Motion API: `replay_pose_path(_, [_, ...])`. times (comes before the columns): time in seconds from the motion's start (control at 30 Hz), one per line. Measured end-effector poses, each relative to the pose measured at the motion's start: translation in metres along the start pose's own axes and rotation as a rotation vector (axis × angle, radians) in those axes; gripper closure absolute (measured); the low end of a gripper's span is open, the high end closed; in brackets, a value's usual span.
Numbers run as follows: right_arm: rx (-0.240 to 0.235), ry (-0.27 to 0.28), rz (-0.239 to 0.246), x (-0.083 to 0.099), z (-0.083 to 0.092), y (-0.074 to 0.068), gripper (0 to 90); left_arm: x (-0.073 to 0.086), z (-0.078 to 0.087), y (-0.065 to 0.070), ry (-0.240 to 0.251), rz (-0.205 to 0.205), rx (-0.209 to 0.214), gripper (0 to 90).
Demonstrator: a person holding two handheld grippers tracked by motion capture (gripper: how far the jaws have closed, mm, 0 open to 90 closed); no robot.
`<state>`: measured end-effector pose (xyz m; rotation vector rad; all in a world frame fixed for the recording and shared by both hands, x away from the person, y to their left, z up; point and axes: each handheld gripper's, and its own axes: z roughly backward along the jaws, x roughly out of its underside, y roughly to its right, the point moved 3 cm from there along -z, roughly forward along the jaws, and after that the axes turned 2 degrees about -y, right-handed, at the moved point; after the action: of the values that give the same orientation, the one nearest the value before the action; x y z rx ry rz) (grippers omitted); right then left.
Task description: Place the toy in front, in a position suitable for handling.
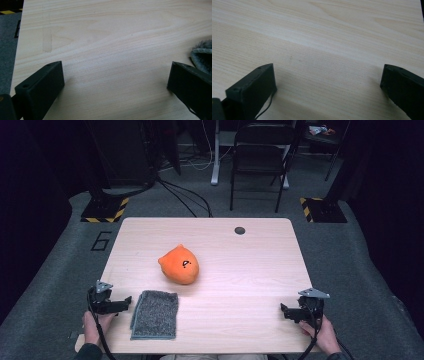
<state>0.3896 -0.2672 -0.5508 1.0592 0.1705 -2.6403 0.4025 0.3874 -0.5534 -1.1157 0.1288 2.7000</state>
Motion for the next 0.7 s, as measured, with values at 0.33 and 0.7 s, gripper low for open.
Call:
replay_pose_path(0.33, [-0.012,-0.005,0.013,-0.002,-0.0015,-0.0029,0.0,0.0,0.0001,-0.0001,-0.001,-0.001,0.0,0.1])
replay_pose_path(0.7, [-0.042,0.002,0.047,-0.003,-0.0027,-0.0032,0.0,0.0003,0.0008,-0.0001,-0.005,-0.007,-0.003,0.1])
